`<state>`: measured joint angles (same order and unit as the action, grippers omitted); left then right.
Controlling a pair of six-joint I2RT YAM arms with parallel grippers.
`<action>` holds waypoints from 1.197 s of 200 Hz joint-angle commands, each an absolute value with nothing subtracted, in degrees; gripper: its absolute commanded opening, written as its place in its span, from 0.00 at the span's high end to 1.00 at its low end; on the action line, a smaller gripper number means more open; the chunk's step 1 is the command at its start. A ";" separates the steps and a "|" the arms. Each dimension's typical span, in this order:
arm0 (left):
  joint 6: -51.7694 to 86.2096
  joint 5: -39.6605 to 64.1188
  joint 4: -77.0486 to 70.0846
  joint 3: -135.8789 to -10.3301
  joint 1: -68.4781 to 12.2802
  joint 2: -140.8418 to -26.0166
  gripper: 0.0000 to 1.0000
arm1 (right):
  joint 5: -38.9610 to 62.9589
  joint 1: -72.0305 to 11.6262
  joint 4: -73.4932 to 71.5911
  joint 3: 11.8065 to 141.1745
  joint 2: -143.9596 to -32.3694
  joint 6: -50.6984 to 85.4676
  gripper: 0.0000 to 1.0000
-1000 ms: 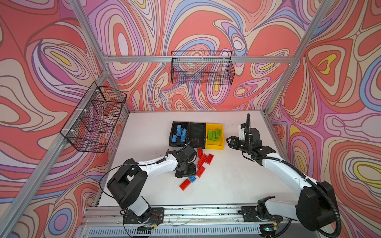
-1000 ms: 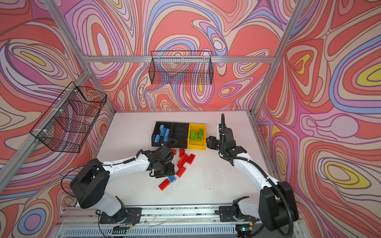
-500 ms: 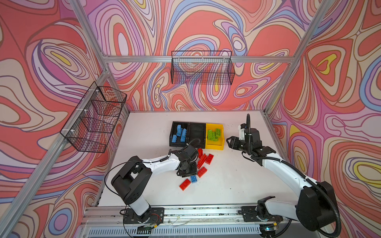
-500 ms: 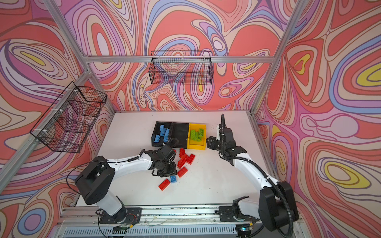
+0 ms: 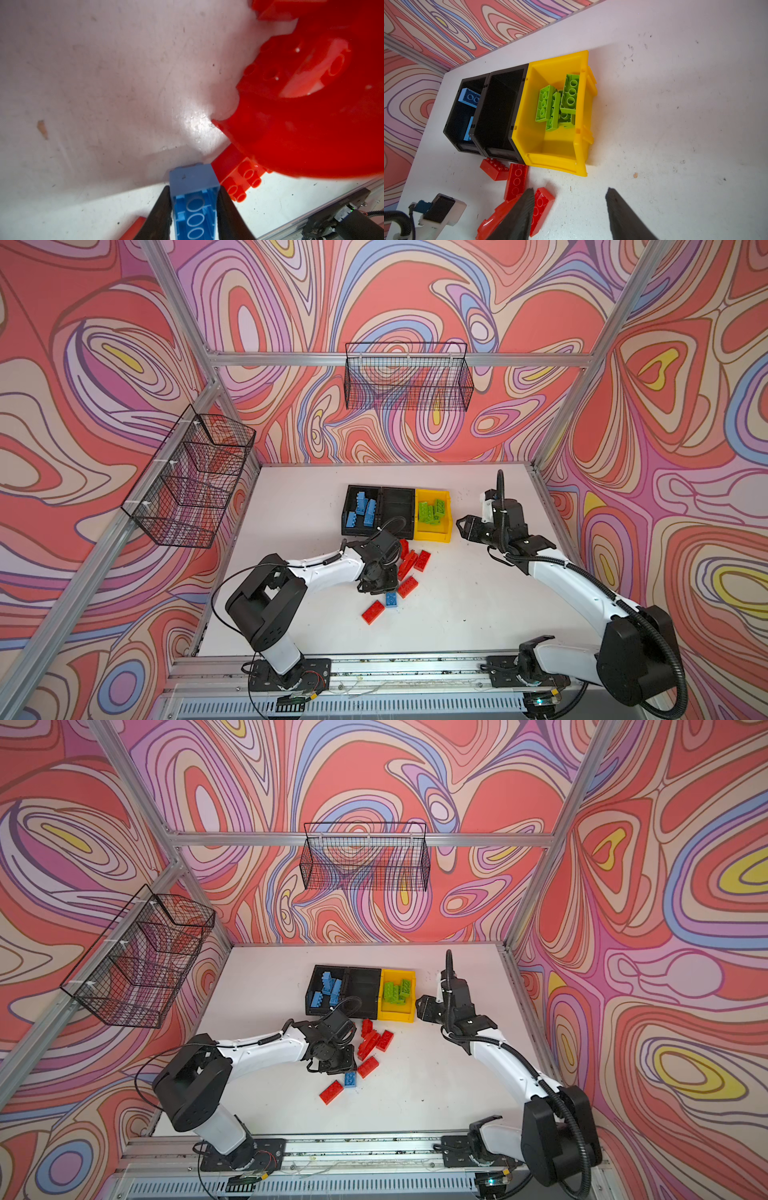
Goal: Sort the legos into containers by color
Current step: Pick up the lego from the middle-left of the table.
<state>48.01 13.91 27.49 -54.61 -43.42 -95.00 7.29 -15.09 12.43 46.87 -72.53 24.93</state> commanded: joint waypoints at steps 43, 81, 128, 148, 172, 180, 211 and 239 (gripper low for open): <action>37.82 4.62 35.62 -58.51 -37.72 -96.53 0.71 | 6.65 -15.27 12.20 46.86 -72.69 24.69 0.41; 32.21 1.70 37.32 -61.79 -35.03 -100.64 0.61 | 6.61 -15.21 12.03 46.41 -72.40 25.05 0.41; 31.45 1.14 38.13 -62.66 -35.02 -100.68 0.40 | 5.80 -15.27 12.46 45.70 -71.32 25.22 0.41; 31.61 1.23 37.91 -61.05 -35.07 -100.31 0.40 | 6.05 -15.21 12.25 45.82 -71.53 25.31 0.41; 32.15 1.49 37.18 -58.93 -35.07 -99.98 0.47 | 6.37 -15.27 11.98 46.05 -71.96 25.31 0.41; 32.29 1.39 37.09 -58.50 -35.07 -99.79 0.50 | 6.42 -15.22 12.08 46.14 -72.05 25.29 0.41; 31.59 -0.21 37.59 -58.50 -34.99 -98.62 0.60 | 6.42 -15.21 12.11 46.14 -71.89 25.40 0.41; 29.92 -1.38 39.10 -61.05 -34.02 -97.89 0.65 | 6.43 -15.21 11.98 46.23 -71.89 25.58 0.41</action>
